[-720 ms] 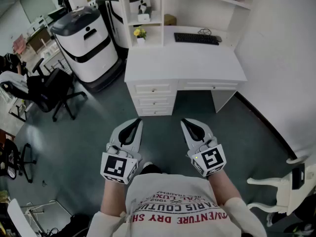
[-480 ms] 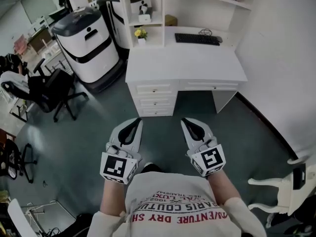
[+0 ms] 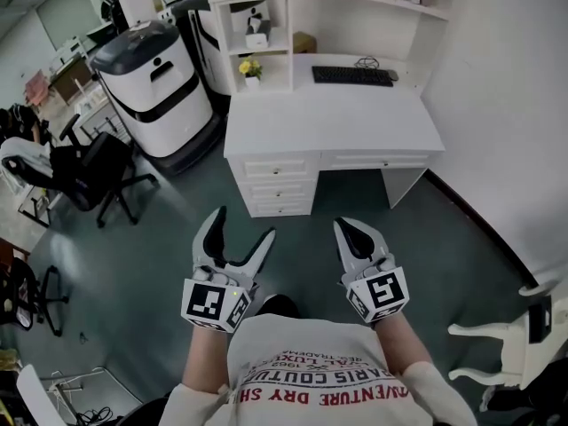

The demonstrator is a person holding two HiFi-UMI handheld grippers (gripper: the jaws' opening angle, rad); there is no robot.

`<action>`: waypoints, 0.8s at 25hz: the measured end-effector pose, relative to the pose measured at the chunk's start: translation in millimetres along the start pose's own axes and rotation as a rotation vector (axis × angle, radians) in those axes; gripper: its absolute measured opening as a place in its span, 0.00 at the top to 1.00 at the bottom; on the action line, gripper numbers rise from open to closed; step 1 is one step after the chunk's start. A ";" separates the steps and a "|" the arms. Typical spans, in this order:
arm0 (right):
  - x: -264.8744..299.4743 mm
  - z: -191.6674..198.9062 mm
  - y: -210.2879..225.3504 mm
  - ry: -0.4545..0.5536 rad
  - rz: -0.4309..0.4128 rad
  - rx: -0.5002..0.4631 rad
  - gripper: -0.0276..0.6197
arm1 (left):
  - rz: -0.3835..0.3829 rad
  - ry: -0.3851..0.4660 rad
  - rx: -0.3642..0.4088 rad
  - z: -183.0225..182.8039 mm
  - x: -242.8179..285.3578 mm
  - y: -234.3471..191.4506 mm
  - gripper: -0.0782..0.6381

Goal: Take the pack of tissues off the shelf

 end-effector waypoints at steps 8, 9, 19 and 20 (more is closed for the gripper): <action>23.1 24.8 19.2 -0.038 0.024 0.034 0.96 | -0.033 -0.058 -0.012 25.0 22.7 -26.9 0.28; 28.7 26.3 22.3 -0.040 0.027 0.032 0.96 | -0.036 -0.059 -0.024 27.6 27.6 -31.8 0.28; 114.0 49.6 91.4 -0.085 0.110 0.020 0.95 | -0.031 -0.069 -0.022 53.8 127.2 -103.0 0.29; 127.8 51.2 99.4 -0.087 0.118 0.017 0.96 | -0.025 -0.070 -0.025 56.4 140.2 -112.0 0.29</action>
Point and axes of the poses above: the fingertips, and each gripper's own axes: x forward along the fingers, y to its right, z out of its underside, the point moved 2 cm from there along -x, backward along the fingers, and after that the axes turned 9 degrees about y, right-handed, at the moved point
